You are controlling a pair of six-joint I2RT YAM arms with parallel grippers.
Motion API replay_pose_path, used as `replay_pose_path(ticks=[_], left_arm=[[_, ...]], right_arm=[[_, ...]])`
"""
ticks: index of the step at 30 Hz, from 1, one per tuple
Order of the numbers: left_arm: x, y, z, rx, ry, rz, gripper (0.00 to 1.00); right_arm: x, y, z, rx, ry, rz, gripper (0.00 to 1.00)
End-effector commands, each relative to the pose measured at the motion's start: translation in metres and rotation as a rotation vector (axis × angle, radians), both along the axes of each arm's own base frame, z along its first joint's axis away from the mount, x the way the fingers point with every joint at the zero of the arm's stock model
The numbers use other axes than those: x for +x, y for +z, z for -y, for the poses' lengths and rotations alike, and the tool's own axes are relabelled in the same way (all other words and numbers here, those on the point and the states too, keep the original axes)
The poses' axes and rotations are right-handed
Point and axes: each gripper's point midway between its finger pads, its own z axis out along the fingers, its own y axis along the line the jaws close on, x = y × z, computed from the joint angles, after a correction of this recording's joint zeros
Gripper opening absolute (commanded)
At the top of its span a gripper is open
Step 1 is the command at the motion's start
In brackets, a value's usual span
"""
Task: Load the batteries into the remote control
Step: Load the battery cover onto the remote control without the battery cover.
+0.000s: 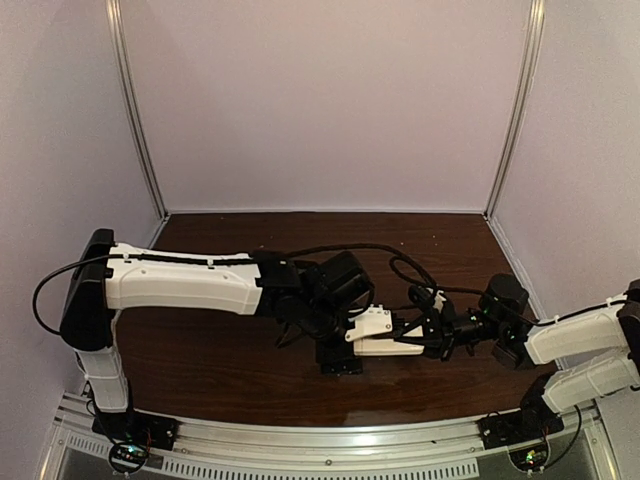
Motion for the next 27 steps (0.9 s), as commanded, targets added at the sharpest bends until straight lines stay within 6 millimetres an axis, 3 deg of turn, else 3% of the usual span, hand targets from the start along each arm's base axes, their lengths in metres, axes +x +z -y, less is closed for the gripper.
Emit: replay_pose_path(ticks=[1,9,15,19,25,27], left_arm=[[0.000,-0.030,-0.008,0.080,0.020,-0.027,0.85],[0.020,0.048,0.006,-0.118,0.064,0.054,0.92],[0.018,0.101,0.011,-0.281,0.060,0.072,0.97],[0.016,0.119,0.004,-0.343,0.087,0.068,0.97],[0.008,0.114,-0.017,-0.357,0.124,0.042,0.97],[0.008,0.123,-0.027,-0.400,0.156,0.049,0.98]], right_arm=[[-0.020,0.065,0.001,0.198,0.070,0.347,0.00],[-0.008,0.025,-0.004,0.003,0.052,0.393,0.00],[-0.002,0.015,-0.006,-0.031,0.035,0.367,0.00],[0.004,0.018,-0.007,-0.020,0.009,0.365,0.00],[0.012,0.033,-0.009,0.029,-0.027,0.361,0.00],[0.014,0.032,-0.008,0.024,-0.037,0.361,0.00]])
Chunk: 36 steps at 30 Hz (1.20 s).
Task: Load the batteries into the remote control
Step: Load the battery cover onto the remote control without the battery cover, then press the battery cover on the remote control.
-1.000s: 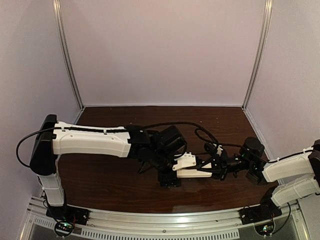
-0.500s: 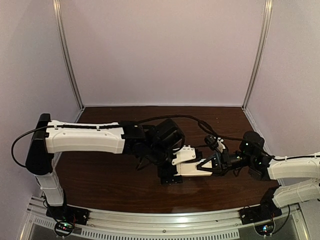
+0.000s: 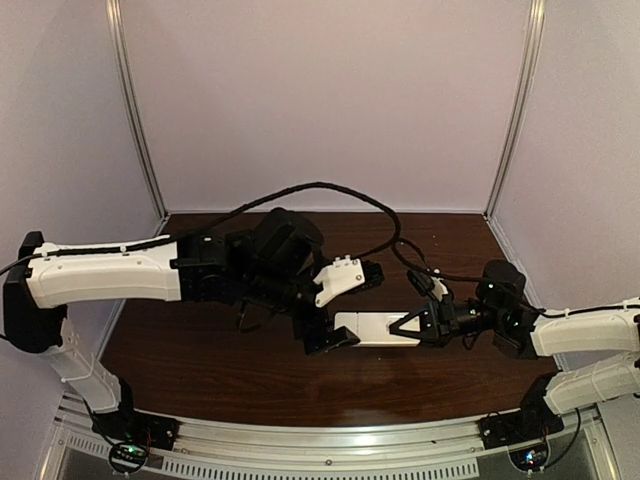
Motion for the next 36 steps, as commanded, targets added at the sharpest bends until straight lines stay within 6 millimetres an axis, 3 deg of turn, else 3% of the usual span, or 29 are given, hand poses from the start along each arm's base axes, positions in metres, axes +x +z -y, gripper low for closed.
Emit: replay_pose_path(ticks=[1,3,5,8,11,14,19,26,36], left_arm=[[0.007,0.027,-0.018,-0.135,0.098,0.009,0.97],[0.025,0.046,-0.035,-0.217,0.247,0.038,0.97],[0.055,0.058,-0.063,-0.266,0.486,0.066,0.97],[0.079,0.052,-0.090,-0.197,0.657,0.107,0.98],[0.085,0.026,-0.097,-0.082,0.727,0.105,0.97],[0.083,-0.002,-0.092,-0.008,0.727,0.063,0.98],[0.080,-0.020,-0.085,0.012,0.724,0.013,0.97],[0.067,-0.036,-0.063,0.000,0.652,-0.078,0.93],[0.057,-0.038,-0.047,-0.013,0.610,-0.103,0.89]], right_arm=[[0.008,0.020,-0.001,0.057,-0.030,0.056,0.00],[0.009,0.019,0.000,0.055,-0.039,0.053,0.00],[0.012,0.017,-0.001,0.046,-0.049,0.042,0.00],[0.016,0.015,-0.003,0.041,-0.064,0.020,0.00],[0.019,0.018,-0.004,0.047,-0.073,0.012,0.00],[0.020,0.025,-0.004,0.060,-0.076,0.019,0.00],[0.019,0.026,-0.003,0.063,-0.080,0.023,0.00],[0.018,0.028,-0.003,0.071,-0.076,0.028,0.00],[0.018,0.029,-0.004,0.082,-0.074,0.026,0.00]])
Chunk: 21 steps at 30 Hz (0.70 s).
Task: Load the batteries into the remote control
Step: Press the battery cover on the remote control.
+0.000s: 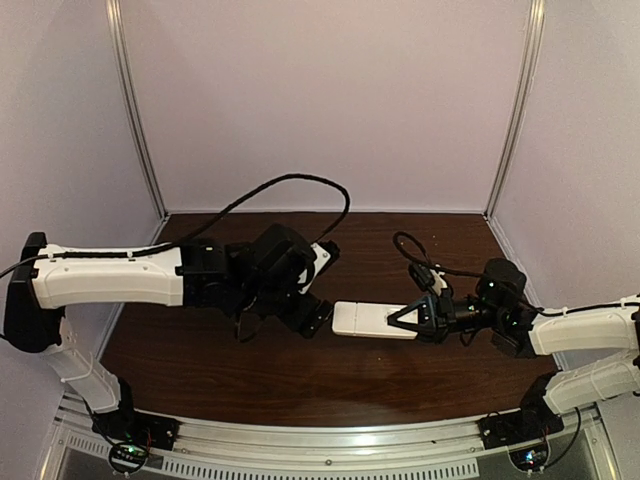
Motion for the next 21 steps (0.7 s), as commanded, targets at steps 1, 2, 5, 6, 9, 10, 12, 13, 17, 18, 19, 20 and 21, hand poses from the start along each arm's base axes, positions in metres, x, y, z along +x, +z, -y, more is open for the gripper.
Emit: replay_pose_path(ticks=[1,2,5,6,9,10,12,13,17,18,19,20,21], left_arm=[[-0.007,-0.003,0.018,-0.029,-0.030,-0.014,0.89],[-0.008,-0.005,0.019,-0.024,-0.034,-0.015,0.89],[-0.010,-0.007,0.023,-0.021,-0.042,-0.016,0.88],[-0.010,-0.007,0.024,-0.020,-0.045,-0.016,0.87],[-0.011,-0.007,0.028,-0.018,-0.051,-0.012,0.86],[-0.012,-0.007,0.030,-0.016,-0.056,-0.010,0.86],[-0.013,-0.007,0.033,-0.013,-0.065,-0.008,0.85],[-0.014,-0.008,0.034,-0.011,-0.071,-0.009,0.85],[-0.019,-0.008,0.042,-0.001,-0.114,-0.006,0.84],[-0.022,-0.009,0.044,-0.001,-0.127,-0.009,0.84],[-0.024,-0.009,0.047,-0.002,-0.141,-0.012,0.84],[-0.027,-0.008,0.050,-0.007,-0.159,-0.014,0.84],[-0.029,-0.007,0.054,-0.013,-0.176,-0.014,0.85]], right_arm=[[0.004,0.024,-0.002,0.066,-0.011,0.071,0.00],[0.004,0.024,-0.002,0.067,-0.012,0.068,0.00],[0.004,0.023,-0.001,0.069,-0.014,0.063,0.00],[0.003,0.023,-0.002,0.070,-0.012,0.062,0.00],[0.003,0.022,-0.002,0.070,-0.013,0.061,0.00],[0.002,0.023,-0.002,0.071,-0.009,0.061,0.00],[0.001,0.023,-0.003,0.072,-0.004,0.062,0.00],[0.000,0.023,-0.004,0.072,0.001,0.062,0.00],[-0.005,0.022,-0.007,0.072,0.022,0.063,0.00],[-0.006,0.021,-0.008,0.072,0.026,0.063,0.00],[-0.006,0.020,-0.008,0.070,0.029,0.061,0.00],[-0.007,0.020,-0.009,0.071,0.032,0.062,0.00],[-0.007,0.020,-0.009,0.071,0.035,0.062,0.00]])
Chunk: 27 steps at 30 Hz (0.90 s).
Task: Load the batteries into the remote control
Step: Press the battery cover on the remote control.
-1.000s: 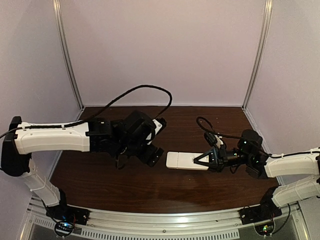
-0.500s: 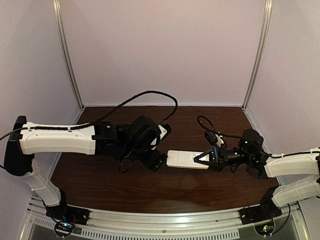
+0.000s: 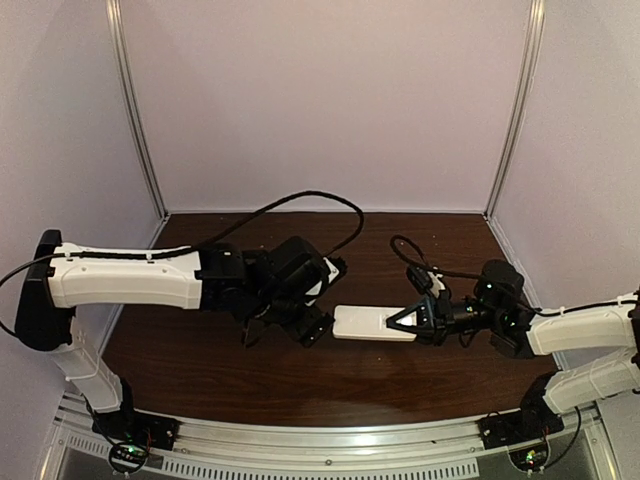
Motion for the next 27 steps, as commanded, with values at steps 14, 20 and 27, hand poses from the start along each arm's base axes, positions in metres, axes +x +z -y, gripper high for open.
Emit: replay_pose_path(ticks=[14,20,27], left_arm=[[-0.015,0.048,0.035,-0.266,-0.178,0.027,0.94],[-0.022,0.076,-0.004,-0.247,-0.270,0.271,0.97],[-0.056,0.075,0.024,0.027,-0.444,0.649,0.88]], right_arm=[[-0.008,0.018,-0.004,0.047,0.031,0.108,0.00],[-0.004,0.009,0.001,-0.003,0.003,0.075,0.00],[0.001,0.007,0.000,-0.002,-0.027,0.005,0.00]])
